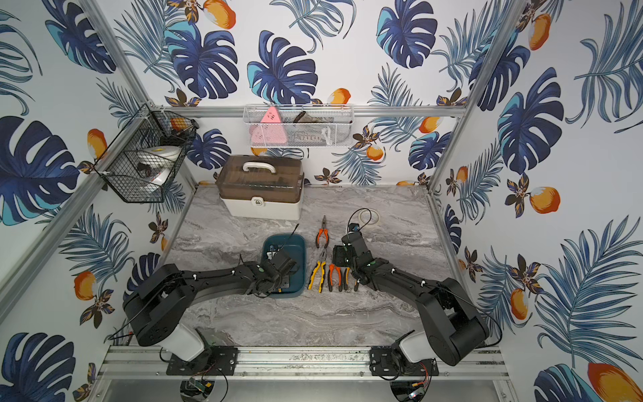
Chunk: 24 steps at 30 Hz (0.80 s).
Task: Take the pliers out of the storage box
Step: Pick up the pliers from the storage box.
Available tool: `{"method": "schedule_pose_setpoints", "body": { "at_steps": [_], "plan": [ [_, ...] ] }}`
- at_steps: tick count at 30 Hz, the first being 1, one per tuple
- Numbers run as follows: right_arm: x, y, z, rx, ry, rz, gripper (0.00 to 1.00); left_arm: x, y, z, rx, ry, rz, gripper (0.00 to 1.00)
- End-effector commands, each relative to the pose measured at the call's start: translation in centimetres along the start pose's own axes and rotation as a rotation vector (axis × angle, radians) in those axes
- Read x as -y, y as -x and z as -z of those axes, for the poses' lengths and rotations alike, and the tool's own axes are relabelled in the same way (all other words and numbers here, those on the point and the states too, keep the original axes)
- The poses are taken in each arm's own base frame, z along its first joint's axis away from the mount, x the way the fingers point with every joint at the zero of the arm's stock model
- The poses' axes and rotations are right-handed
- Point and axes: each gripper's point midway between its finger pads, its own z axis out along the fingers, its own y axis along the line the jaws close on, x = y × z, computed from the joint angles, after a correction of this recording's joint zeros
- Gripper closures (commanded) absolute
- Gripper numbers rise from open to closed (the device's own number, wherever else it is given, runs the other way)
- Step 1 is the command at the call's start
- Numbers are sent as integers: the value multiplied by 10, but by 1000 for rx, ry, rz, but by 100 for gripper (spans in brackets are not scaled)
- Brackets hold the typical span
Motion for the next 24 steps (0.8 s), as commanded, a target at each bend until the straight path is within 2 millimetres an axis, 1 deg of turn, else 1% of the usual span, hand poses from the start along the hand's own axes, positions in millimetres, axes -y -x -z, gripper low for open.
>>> {"method": "schedule_pose_setpoints", "body": {
  "at_steps": [1,3,6,8,10,12,15,17,22,24],
  "plan": [
    [-7,9,-1,14,19,-9,33,-7,0,-4,25,25,3,53],
    [-5,7,-1,15,19,-14,34,-6,-5,-12,6,27,-6,54],
    [-5,5,-3,17,25,-18,35,-5,-11,-22,-27,52,-31,64],
    [-8,6,-2,2,35,-13,37,-6,-10,-22,-14,48,-37,71],
    [-7,4,-1,5,38,-16,38,-7,-7,-13,4,30,-32,79],
    [-6,3,-2,22,45,-21,40,-6,0,-2,38,3,-36,84],
    [-10,5,-4,-5,45,-16,42,-6,9,12,81,-23,-66,99],
    [-9,3,-4,-6,45,-20,43,-6,16,20,91,-17,-84,100],
    [-9,4,-4,-5,47,-21,45,12,40,39,159,-81,-147,100],
    [-5,3,-3,7,36,-29,45,18,50,50,195,-106,-151,100]
  ]
}}
